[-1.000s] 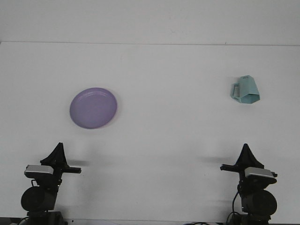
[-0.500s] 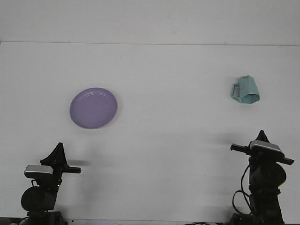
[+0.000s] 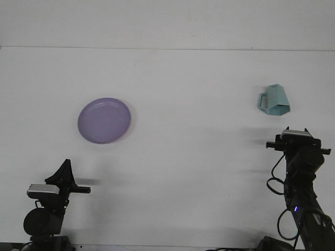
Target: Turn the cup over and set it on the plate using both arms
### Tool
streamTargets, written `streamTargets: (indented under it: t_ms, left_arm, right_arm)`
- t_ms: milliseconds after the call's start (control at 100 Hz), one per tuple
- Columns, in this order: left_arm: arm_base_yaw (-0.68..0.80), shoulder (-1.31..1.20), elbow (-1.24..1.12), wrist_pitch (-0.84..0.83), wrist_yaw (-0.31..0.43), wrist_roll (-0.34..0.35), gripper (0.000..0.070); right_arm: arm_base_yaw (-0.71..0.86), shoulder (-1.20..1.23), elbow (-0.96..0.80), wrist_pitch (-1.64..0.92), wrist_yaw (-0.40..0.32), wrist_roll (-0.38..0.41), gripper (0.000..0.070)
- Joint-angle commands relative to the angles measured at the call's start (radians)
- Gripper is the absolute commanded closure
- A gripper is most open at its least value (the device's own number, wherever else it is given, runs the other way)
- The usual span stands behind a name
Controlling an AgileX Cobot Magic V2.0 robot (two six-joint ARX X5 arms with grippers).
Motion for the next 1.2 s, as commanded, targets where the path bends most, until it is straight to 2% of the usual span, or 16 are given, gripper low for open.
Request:
streamTargets:
  t_ms: [0,150,330,670,790,970,1190]
  left_arm:
    - [0.002,-0.001,-0.018,0.009,-0.003,-0.004,0.0686]
    - [0.002,-0.001,-0.018,0.009,-0.003,-0.004,0.0686]
    - [0.002,-0.001,-0.018,0.006,-0.003,-0.004,0.0686]
    - [0.002,-0.001,-0.018,0.006,-0.003,-0.004,0.0686]
    - [0.002,-0.001,-0.018,0.006,-0.003,-0.004,0.0686]
    - [0.002,-0.001,-0.018,0.002,-0.003,-0.004,0.0686]
    - [0.002,-0.001,-0.018,0.001,-0.003,-0.004,0.0686]
  right_arm:
    - [-0.019,0.084,0.045,0.022,-0.025,-0.095,0.0345]
    - [-0.055,0.246,0.139,0.073,-0.104,-0.124,0.0275]
    - [-0.07,0.397,0.253,0.078,-0.159,-0.205,0.0274]
    - [-0.089,0.635,0.44,0.097,-0.234,-0.278,0.0267]
    - [-0.096,0.707,0.48,0.159,-0.245,-0.283,0.0267]
    - [-0.108,0.791,0.535,0.194,-0.33,-0.285,0.0267]
    - [-0.113,0.878,0.623,0.194,-0.37,-0.284,0.0268]
